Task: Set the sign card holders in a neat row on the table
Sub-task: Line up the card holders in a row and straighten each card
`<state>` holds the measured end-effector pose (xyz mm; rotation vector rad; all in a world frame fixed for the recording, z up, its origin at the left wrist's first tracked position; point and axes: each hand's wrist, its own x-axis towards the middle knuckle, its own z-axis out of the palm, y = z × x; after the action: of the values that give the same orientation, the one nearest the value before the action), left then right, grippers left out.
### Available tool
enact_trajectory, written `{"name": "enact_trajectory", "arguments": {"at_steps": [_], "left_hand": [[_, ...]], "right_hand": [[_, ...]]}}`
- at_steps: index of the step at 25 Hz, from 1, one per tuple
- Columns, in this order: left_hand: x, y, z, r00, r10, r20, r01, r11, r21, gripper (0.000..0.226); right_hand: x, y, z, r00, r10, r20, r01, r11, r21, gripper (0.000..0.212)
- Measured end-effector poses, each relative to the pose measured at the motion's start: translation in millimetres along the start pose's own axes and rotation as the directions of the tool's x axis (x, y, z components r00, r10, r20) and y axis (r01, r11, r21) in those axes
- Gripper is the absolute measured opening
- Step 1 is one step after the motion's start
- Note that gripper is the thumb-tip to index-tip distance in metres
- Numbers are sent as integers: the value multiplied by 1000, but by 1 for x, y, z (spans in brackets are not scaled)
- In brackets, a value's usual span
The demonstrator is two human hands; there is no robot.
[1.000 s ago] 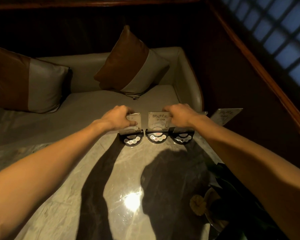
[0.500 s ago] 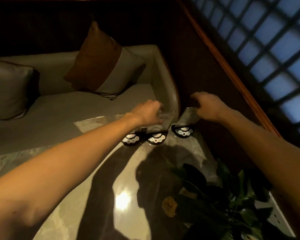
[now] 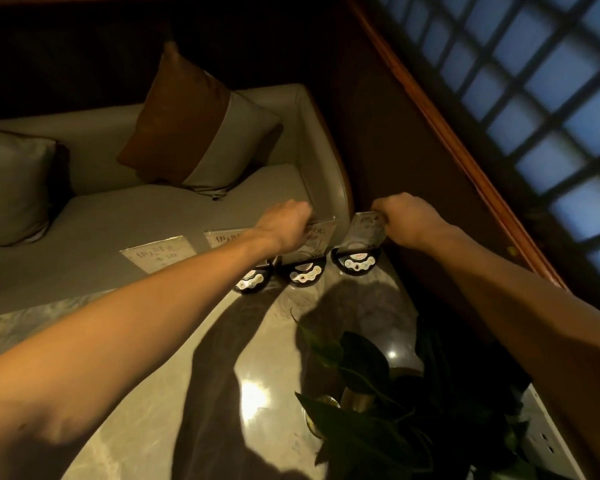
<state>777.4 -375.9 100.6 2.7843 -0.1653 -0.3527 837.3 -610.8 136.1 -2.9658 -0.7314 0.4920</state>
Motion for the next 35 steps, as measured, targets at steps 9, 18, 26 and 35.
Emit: {"name": "enact_trajectory", "arguments": {"at_steps": [9,18,26,35], "left_hand": [[7,15,3,999,49,-1,-49,998,-26,15],[7,9,8,1000,26,1,-25,984,-178,17],[3,7,16,998,55,-37,-62,971,-230,14],[0,6,23,996,31,-82,-51,965,-258,14]], "right_hand": [[0,9,0,1000,-19,-9,19,1000,21,17],[8,10,1,1000,-25,9,24,998,62,20],[6,16,2,997,-76,15,74,988,133,20],[8,19,4,998,-67,-3,66,988,141,18]]}}
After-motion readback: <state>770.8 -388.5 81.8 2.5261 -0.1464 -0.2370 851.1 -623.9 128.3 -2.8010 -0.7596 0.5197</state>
